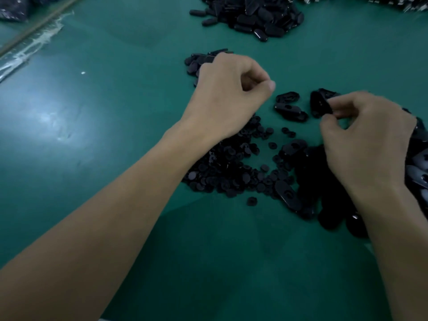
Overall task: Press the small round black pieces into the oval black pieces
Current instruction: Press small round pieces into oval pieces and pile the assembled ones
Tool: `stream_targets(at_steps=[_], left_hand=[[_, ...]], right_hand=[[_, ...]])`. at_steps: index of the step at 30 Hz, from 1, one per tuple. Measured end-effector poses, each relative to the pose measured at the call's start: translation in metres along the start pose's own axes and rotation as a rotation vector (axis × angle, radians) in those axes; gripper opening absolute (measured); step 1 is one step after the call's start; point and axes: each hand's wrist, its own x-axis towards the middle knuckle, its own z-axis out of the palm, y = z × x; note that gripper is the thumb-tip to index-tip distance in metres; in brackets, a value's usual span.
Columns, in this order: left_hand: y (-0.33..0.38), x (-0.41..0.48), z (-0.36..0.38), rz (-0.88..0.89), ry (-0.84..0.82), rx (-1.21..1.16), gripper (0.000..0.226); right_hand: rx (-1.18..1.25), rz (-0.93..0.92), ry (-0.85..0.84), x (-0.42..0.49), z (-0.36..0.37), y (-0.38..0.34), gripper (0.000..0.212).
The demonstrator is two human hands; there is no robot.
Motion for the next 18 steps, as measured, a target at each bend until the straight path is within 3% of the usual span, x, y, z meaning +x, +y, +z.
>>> stream_targets(at_steps=[4,9,12,18], left_hand=[[0.006,-0.014,-0.001,-0.041,-0.056,-0.143,0.028],[0.005,-0.021,0.001,-0.154,-0.133,-0.383,0.018],[0.004,-0.022,0.003,-0.21,-0.151,-0.543,0.011],[-0.001,-0.02,0.003,-0.296,-0.127,-0.713,0.011]], right_hand=[[0.135,-0.209,0.088,-0.006,0.003,-0.008,0.018],[0.182,-0.366,0.151,-0.012,0.008,-0.013,0.017],[0.209,-0.384,0.169,-0.013,0.009,-0.013,0.016],[0.369,-0.327,0.014,-0.014,0.011,-0.013,0.017]])
